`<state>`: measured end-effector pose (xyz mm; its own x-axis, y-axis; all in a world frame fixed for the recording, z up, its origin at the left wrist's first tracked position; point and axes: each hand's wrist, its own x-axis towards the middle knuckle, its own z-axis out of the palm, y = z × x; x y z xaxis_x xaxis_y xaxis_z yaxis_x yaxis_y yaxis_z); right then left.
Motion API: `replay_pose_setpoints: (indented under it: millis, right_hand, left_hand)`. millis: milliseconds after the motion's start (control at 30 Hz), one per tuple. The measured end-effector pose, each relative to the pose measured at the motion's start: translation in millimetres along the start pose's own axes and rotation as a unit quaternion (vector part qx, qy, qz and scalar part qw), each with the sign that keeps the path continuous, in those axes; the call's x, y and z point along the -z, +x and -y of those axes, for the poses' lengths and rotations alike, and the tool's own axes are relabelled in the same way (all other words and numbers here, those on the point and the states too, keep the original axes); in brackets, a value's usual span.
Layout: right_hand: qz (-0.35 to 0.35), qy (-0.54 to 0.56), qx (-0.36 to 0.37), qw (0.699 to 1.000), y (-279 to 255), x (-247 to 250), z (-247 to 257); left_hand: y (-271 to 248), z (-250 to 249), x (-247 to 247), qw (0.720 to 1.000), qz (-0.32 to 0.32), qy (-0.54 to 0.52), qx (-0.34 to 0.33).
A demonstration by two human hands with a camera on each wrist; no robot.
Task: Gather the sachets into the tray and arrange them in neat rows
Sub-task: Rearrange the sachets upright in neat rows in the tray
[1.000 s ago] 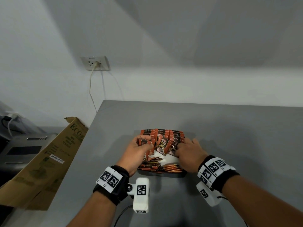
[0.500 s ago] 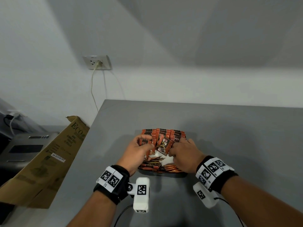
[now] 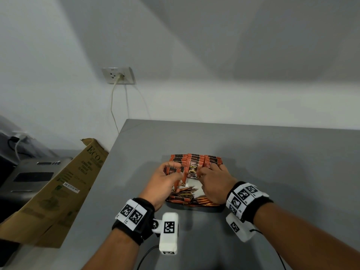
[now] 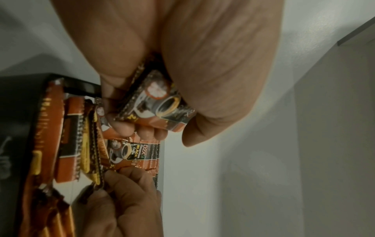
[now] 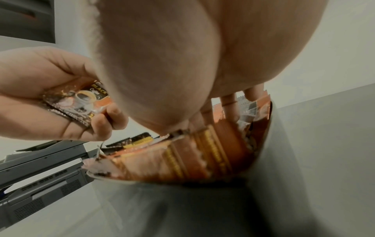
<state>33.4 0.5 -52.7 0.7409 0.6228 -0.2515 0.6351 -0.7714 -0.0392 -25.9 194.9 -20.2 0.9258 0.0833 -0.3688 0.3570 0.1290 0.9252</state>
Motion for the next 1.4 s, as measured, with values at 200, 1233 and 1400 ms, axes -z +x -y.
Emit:
replay_pose_setpoints:
  millis: [200, 1233, 1400]
  right_hand:
    - [-0.008, 0.012, -0.010, 1.000, -6, 1, -3]
    - [-0.051, 0.092, -0.019, 0.994, -11, 9, -12]
    - [0.054, 0.094, 0.015, 0.994, 1, 2, -2]
  left_hand:
    - [1, 0, 0, 1.000, 0.003, -0.009, 0.006]
    - [1, -5, -6, 1.000, -0.011, -0.018, 0.023]
    - [-2, -8, -7, 1.000, -0.015, -0.020, 0.018]
